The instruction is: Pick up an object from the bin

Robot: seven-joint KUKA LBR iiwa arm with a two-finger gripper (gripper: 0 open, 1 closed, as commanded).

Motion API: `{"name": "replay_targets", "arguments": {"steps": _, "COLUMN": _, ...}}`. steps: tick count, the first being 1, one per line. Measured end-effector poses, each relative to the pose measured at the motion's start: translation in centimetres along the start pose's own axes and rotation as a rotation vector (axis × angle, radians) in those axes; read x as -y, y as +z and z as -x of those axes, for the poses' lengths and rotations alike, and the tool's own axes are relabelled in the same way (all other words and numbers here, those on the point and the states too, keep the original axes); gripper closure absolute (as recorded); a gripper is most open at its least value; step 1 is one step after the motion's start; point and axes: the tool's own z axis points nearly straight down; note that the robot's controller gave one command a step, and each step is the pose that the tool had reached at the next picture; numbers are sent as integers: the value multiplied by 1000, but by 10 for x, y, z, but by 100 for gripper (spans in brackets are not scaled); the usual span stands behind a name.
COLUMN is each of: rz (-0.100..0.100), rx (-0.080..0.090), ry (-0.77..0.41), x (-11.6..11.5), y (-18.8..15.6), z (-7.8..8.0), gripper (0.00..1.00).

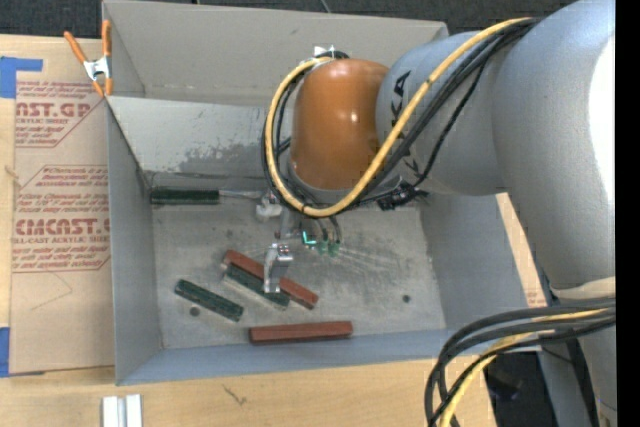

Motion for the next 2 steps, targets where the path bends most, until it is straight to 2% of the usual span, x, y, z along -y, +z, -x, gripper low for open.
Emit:
{"name": "replay_targets", "arguments": {"steps": 1, "rz": 1, "rx": 7, "ry": 1, "x": 0, "y": -5, "z": 2, "gripper": 0}}
{"name": "replay_targets", "arguments": {"steps": 2, "rz": 6, "rx": -12, "ry": 140, "x": 13, "y": 50, "z": -23, "gripper": 100}}
